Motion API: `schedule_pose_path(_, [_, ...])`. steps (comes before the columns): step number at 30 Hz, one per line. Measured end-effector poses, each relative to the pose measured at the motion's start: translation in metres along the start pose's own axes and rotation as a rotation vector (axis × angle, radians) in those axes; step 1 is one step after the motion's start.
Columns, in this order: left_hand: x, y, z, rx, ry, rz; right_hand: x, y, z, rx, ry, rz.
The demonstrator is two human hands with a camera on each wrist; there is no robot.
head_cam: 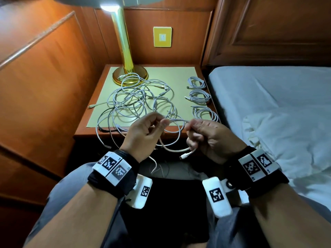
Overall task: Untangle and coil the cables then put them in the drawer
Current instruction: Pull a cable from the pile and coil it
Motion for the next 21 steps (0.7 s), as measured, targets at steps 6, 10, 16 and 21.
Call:
schedule_pose_path(6, [-0.012, 0.041, -0.004, 0.083, 0.068, -0.016, -0.037, 0.061, 0.008, 0.263, 0.197, -0.181])
schedule_pose_path(10, [-0.021, 0.055, -0.002, 0.053, 0.049, -0.241, -0.056, 0.083, 0.017, 0.380, 0.338, -0.197])
schedule_pose_path(16, [0.004, 0.016, 0.004, -0.096, -0.174, -0.493, -0.065, 0.077, 0.024, 0.438, 0.472, -0.037])
schedule_pose_path(21, [0.035, -0.025, 0.015, -0.237, -0.291, -0.222, -0.057, 0.032, 0.021, 0.315, 0.400, 0.838])
Point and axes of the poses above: each hand's wrist, its own z-axis away from the middle knuckle, its own y-axis out of the back of the hand, x = y × z, the point moved 8 cm from there along -z, towards the middle knuckle, and after that the axes turned 8 degrees about -x, right-handed, at the moved point
